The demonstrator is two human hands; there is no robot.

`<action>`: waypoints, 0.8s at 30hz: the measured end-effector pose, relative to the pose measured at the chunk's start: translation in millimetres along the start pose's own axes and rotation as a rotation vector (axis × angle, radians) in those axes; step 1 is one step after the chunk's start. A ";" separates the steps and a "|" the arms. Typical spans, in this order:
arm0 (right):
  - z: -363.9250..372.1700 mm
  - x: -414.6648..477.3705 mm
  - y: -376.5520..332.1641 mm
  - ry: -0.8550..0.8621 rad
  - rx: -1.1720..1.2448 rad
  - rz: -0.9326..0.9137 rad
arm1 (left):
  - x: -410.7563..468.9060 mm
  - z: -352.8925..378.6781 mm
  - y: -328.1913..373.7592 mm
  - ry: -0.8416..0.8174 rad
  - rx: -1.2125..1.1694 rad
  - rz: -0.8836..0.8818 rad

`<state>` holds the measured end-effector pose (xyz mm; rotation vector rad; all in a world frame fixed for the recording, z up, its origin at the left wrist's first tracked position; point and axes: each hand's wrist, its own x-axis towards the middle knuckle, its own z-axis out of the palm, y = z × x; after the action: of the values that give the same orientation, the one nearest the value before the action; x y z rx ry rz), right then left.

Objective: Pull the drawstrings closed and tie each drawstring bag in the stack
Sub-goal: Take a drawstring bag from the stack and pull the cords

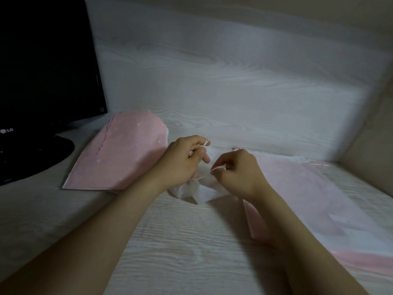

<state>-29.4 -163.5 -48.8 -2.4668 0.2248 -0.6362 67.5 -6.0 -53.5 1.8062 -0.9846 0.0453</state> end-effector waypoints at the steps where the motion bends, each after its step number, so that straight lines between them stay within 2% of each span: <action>1: -3.6 -1.0 -5.6 0.005 0.146 0.046 | 1.2 1.3 -2.0 -0.013 0.012 -0.011; 4: -8.5 -4.5 -15.2 -0.010 0.548 0.184 | 2.7 1.6 -3.3 -0.047 -0.001 -0.053; 8: -5.1 -3.8 -13.2 0.004 0.503 0.247 | -2.2 -1.3 8.9 -0.152 -0.180 -0.102; 12: -1.3 -5.2 -14.8 -0.009 0.575 0.228 | -5.1 -1.7 16.4 -0.247 -0.243 -0.099; 17: -2.5 -1.2 -13.4 0.011 0.877 0.411 | -5.4 -2.0 16.8 -0.282 -0.184 -0.120; 20: -7.5 5.5 -6.4 0.023 1.104 0.512 | -4.4 -4.1 16.6 -0.259 -0.218 -0.149; 24: -6.1 8.1 5.3 0.078 1.040 0.552 | -2.0 -2.8 11.0 -0.167 -0.186 -0.195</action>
<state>-25.4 -173.2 -44.3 -1.3011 0.4464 -0.4330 60.3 -4.0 -44.8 1.7451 -0.8918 -0.3127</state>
